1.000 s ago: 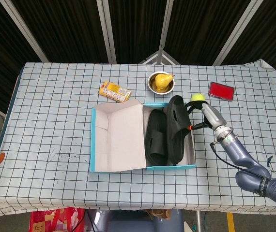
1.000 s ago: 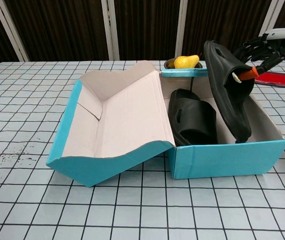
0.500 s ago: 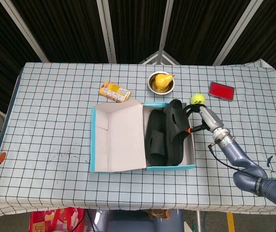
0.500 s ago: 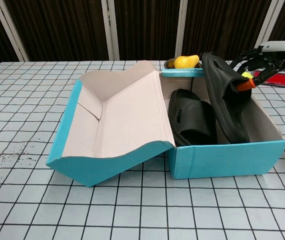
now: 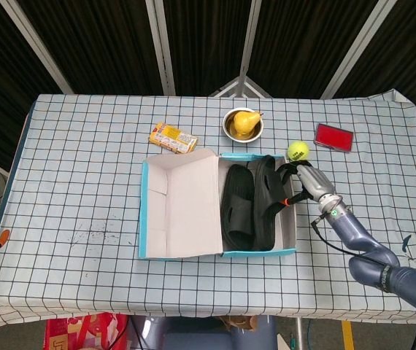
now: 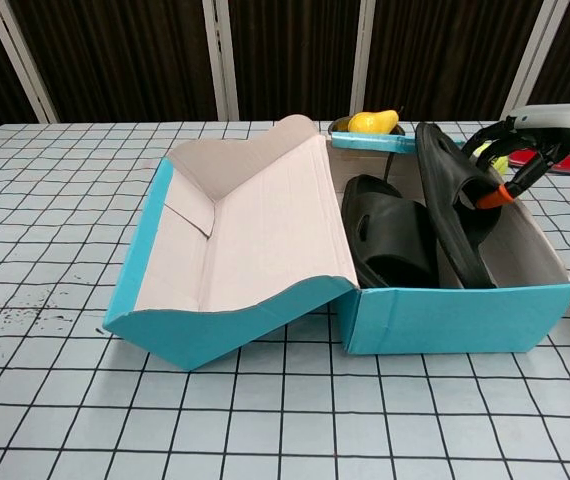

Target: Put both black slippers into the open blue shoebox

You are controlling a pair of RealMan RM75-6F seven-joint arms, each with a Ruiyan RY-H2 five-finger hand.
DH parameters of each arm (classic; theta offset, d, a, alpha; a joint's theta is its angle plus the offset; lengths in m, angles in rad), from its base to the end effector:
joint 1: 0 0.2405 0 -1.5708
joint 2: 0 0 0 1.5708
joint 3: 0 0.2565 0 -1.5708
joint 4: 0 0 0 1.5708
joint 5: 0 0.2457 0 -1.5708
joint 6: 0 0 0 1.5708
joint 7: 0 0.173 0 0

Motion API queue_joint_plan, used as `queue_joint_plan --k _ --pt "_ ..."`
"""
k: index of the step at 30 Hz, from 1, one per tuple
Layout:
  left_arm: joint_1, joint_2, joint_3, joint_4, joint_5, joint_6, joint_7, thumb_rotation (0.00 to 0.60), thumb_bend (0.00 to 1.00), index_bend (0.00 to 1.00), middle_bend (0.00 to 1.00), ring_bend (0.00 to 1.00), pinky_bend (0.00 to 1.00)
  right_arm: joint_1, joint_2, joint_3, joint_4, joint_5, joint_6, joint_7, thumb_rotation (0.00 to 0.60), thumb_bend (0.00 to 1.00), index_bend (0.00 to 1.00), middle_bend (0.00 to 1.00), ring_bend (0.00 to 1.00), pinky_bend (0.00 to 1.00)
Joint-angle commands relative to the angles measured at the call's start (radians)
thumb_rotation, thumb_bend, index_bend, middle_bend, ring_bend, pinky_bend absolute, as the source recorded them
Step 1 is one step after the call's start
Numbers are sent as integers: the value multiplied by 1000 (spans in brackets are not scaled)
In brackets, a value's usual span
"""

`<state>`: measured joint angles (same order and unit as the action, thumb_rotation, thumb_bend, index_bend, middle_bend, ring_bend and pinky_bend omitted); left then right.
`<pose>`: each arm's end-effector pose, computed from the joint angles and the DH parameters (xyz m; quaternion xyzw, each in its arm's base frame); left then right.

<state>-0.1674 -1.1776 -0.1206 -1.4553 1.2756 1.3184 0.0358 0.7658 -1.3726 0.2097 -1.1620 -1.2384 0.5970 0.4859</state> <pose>-0.3741 0.2589 0.1299 -0.5666 -0.4089 -0.3189 0.6403 -0.2441 -0.4589 0.0159 0.6299 -0.5736 0.3648 0.3758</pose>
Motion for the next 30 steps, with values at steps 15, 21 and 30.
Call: queue_joint_plan --k 15,21,30 --pt "-7 -3 1 6 2 -11 -12 600 382 35 0 0 68 31 -1 -14 -71 218 37 -378 600 428 538 454 137 0" --pt "-7 -1 1 5 5 -8 -18 600 382 35 0 0 68 40 0 -18 -103 284 63 -472 600 428 538 454 137 0" --pt "-9 -3 2 7 6 -10 -20 600 382 35 0 0 68 54 2 -27 -129 348 84 -565 600 428 538 457 137 0"
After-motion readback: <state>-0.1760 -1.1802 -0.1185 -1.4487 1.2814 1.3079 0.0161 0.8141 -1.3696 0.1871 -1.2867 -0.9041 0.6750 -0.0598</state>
